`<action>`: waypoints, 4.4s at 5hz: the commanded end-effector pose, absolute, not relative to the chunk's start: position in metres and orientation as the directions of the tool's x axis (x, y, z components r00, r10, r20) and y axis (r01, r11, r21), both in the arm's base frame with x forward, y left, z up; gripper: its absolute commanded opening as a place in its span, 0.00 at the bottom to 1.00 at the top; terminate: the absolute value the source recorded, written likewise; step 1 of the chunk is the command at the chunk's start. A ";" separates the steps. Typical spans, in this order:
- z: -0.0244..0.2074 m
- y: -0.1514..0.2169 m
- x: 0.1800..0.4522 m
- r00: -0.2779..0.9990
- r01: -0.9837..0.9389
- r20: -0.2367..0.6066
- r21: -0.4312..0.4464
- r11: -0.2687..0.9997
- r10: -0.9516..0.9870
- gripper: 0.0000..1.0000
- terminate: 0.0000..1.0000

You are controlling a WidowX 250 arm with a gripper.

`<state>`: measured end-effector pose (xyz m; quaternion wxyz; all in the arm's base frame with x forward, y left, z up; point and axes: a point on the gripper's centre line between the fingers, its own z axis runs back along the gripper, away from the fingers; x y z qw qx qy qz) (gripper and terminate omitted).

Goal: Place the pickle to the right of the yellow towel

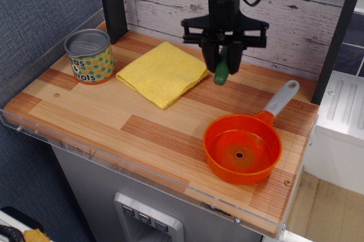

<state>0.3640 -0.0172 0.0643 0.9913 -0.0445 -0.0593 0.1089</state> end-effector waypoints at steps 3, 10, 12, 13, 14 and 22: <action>0.044 -0.043 0.377 0.982 -0.043 0.181 -0.036 0.998 0.049 0.00 0.00; 0.043 -0.020 0.374 0.978 -0.127 0.159 -0.059 0.990 0.135 1.00 0.00; 0.061 -0.017 0.376 0.971 -0.155 0.179 -0.045 0.987 0.161 1.00 0.00; 0.072 -0.013 0.374 0.963 -0.182 0.190 -0.053 0.982 0.189 1.00 0.00; 0.083 -0.008 0.371 0.960 -0.201 0.191 -0.047 0.978 0.206 1.00 0.00; 0.156 0.154 0.346 0.980 -0.126 0.172 0.171 0.977 0.096 1.00 1.00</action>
